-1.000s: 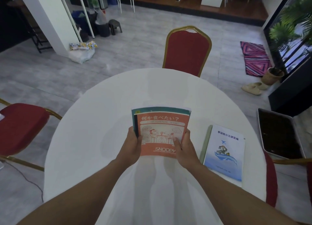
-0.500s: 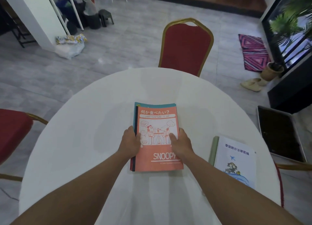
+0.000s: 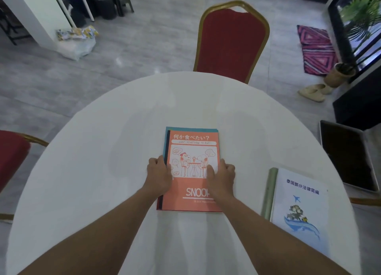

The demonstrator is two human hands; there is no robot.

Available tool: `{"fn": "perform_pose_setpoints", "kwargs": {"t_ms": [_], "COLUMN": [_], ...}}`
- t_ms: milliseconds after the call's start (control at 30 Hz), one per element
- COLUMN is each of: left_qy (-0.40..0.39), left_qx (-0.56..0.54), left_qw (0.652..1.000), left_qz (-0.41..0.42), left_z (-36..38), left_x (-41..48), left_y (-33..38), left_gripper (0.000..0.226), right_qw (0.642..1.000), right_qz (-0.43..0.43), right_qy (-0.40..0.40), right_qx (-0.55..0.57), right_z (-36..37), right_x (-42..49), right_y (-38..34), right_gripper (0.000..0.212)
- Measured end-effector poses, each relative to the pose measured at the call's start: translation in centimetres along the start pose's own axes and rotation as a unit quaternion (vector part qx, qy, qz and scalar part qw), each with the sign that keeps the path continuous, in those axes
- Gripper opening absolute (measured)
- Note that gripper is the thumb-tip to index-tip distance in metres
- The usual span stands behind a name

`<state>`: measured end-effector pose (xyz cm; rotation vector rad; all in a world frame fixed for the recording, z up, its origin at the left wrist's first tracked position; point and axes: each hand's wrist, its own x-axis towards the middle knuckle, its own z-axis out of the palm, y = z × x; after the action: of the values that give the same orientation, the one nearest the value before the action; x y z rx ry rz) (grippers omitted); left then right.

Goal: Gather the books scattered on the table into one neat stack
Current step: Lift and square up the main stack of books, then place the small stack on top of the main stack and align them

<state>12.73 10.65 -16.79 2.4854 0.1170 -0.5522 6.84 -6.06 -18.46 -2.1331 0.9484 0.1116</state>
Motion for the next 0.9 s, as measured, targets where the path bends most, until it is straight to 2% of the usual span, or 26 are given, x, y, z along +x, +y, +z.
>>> {"fn": "perform_pose_setpoints", "kwargs": {"t_ms": [133,367,467,533,700,900], "left_qy": [-0.023,-0.037,-0.005,0.004,-0.049,-0.122], "left_qx": [0.037,0.057,0.08,0.087,0.098,0.125], "left_qw": [0.999,0.998,0.996,0.993,0.985,0.969], "left_qz": [0.006,0.003,0.039,0.078,0.132,0.175], "left_z": [-0.3,-1.5,-1.8,-1.8,-0.6,3.9], "left_x": [-0.2,-0.3,-1.3,-2.1,-5.2,-9.6], "left_y": [0.2,1.1,2.0,3.0,6.9,11.9], "left_gripper": [0.032,0.048,0.062,0.063,0.058,0.055], "right_qw": [1.0,1.0,0.999,0.999,0.999,0.997], "right_qz": [-0.002,0.003,0.005,0.0,-0.022,0.021], "right_qy": [0.005,-0.009,-0.016,-0.013,0.02,0.076], "right_qx": [0.001,-0.02,-0.034,-0.035,-0.02,-0.018], "right_z": [0.2,-0.5,-1.8,-3.2,-7.8,-14.4], "right_x": [-0.2,-0.3,-0.5,-1.0,-2.4,-4.3], "right_y": [0.1,-0.2,-0.4,0.0,2.4,7.3], "right_gripper": [0.049,0.047,0.056,0.06,0.058,0.056]}}
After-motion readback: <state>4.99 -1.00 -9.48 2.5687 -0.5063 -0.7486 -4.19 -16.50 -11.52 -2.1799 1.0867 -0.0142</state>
